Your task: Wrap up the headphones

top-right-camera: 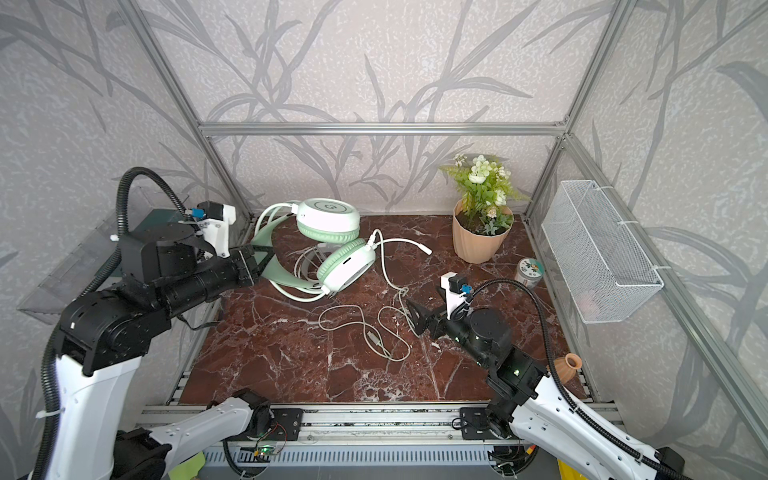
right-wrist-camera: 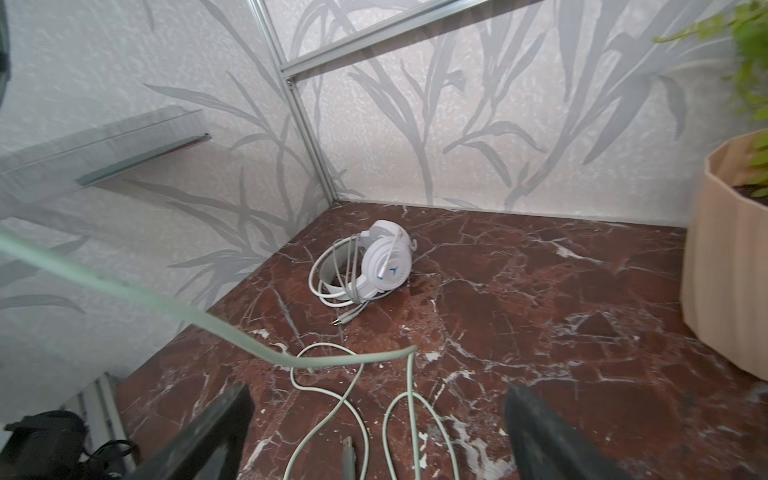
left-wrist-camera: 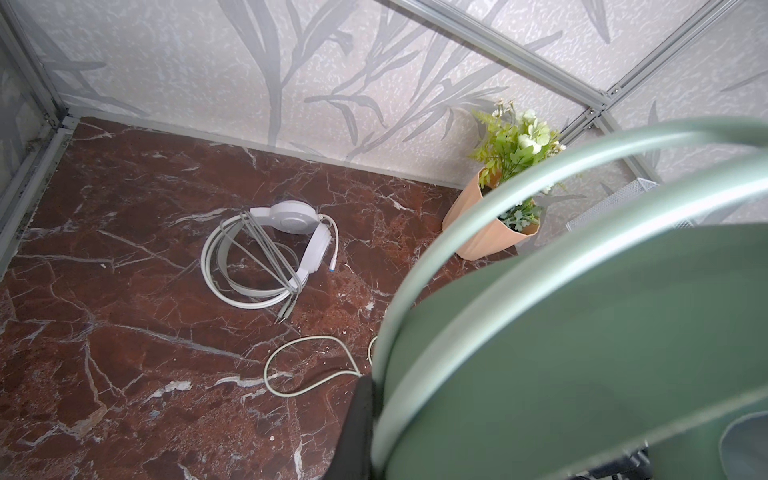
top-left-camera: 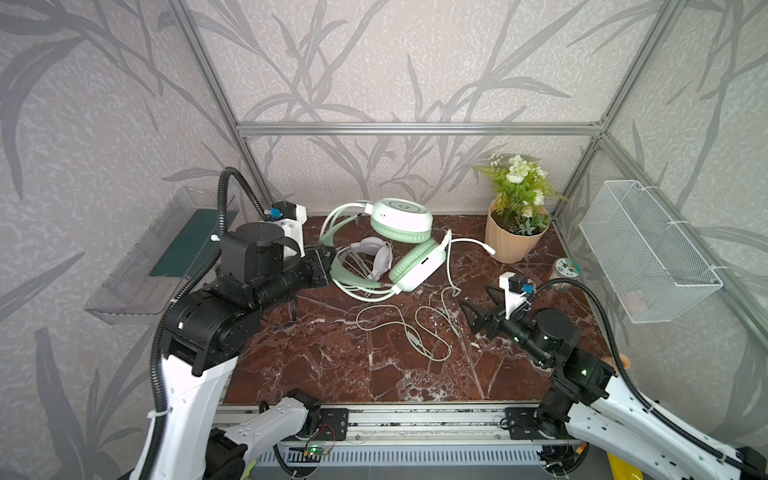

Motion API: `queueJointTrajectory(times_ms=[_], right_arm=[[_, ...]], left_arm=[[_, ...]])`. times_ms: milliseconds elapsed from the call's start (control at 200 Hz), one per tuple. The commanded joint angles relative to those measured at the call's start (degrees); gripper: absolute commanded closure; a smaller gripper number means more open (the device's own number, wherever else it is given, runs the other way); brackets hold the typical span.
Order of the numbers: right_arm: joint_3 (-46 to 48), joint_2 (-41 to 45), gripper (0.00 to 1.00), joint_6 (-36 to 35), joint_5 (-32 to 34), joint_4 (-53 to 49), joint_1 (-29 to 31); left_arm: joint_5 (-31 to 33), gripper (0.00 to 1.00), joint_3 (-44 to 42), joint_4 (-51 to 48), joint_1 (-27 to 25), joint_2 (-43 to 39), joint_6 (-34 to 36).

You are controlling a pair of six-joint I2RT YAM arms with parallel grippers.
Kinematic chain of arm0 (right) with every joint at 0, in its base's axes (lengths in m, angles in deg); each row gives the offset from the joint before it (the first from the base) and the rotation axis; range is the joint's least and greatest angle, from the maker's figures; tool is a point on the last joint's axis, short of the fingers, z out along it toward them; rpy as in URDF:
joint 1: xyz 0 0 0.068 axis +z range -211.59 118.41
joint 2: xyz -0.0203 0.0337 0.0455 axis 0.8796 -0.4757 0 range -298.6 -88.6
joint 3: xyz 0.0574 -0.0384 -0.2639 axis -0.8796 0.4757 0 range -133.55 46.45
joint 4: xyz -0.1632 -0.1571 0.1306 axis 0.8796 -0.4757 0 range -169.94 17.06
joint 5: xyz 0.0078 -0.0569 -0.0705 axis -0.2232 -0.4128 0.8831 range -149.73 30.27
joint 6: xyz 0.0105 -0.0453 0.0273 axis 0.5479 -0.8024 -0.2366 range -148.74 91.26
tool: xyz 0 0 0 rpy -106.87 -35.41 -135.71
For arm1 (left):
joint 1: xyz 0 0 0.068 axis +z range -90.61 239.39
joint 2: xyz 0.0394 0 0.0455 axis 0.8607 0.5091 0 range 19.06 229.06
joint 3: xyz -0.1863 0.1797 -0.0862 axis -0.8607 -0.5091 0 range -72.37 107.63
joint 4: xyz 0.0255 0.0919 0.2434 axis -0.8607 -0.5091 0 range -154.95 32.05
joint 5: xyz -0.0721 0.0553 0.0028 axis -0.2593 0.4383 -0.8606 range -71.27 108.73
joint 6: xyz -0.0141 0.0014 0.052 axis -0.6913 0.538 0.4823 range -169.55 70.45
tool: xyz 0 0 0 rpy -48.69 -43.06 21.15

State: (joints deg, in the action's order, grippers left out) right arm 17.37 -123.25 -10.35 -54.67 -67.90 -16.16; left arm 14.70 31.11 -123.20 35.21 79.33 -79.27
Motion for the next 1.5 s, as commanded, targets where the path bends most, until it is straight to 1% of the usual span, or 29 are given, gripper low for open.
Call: queueJointTrajectory(times_ms=[0,115,240,320,435,530,655,735,820,910,1030,1219,1264,1294,1494], right_arm=[[2.8,-0.2,0.01,0.8,-6.5,8.7,-0.1],[3.1,-2.8,0.01,1.1,-5.0,9.0,-0.2],[3.8,-5.7,0.01,0.2,-3.2,13.1,-0.2],[4.4,-7.3,0.01,-0.3,0.0,15.2,-0.1],[5.0,-9.5,0.01,-0.8,6.8,17.4,-0.2],[4.9,-11.7,0.00,-1.6,8.6,18.9,-0.1],[4.7,-15.2,0.09,-2.5,9.0,21.2,-0.2],[4.7,-17.8,0.12,-3.6,10.6,22.5,-0.2],[4.8,-20.1,0.11,-4.1,13.3,23.6,-0.1],[5.5,-22.8,0.04,-4.5,16.1,26.7,-0.2],[5.6,-29.1,0.01,-4.4,18.6,30.9,-0.2],[5.7,-36.4,0.00,-4.3,18.4,37.0,-0.1],[5.6,-37.0,0.01,-4.5,18.5,36.9,-0.1],[5.7,-37.4,0.01,-4.5,19.0,38.8,-0.1],[6.7,-38.3,0.02,-4.2,18.8,39.9,-0.1]], left_arm=[[0.1,1.00,2.5,1.6,0.2,1.1,-2.9],[-0.4,1.00,3.2,1.0,0.3,2.0,-3.3],[-1.0,1.00,3.3,0.6,0.4,2.6,-3.5],[-2.0,1.00,3.3,0.5,0.5,2.8,-3.8],[-2.6,1.00,3.2,0.3,0.6,3.0,-3.4],[-3.3,1.00,3.1,-0.2,0.7,3.4,-3.1],[-4.6,1.00,3.1,-0.1,1.0,3.8,-3.3],[-5.5,1.00,3.2,0.3,1.3,3.7,-3.4],[-7.1,1.00,3.2,0.9,1.5,3.6,-4.0],[-9.3,1.00,3.4,1.6,1.7,4.0,-5.1],[-11.3,1.00,3.6,2.4,1.9,4.7,-6.3],[-12.4,1.00,3.3,2.8,2.1,4.4,-7.3],[-12.3,1.00,3.3,2.7,2.1,4.3,-7.4],[-12.2,1.00,3.3,2.7,2.2,4.2,-7.5],[-12.2,1.00,3.3,2.6,2.5,4.0,-7.5]])
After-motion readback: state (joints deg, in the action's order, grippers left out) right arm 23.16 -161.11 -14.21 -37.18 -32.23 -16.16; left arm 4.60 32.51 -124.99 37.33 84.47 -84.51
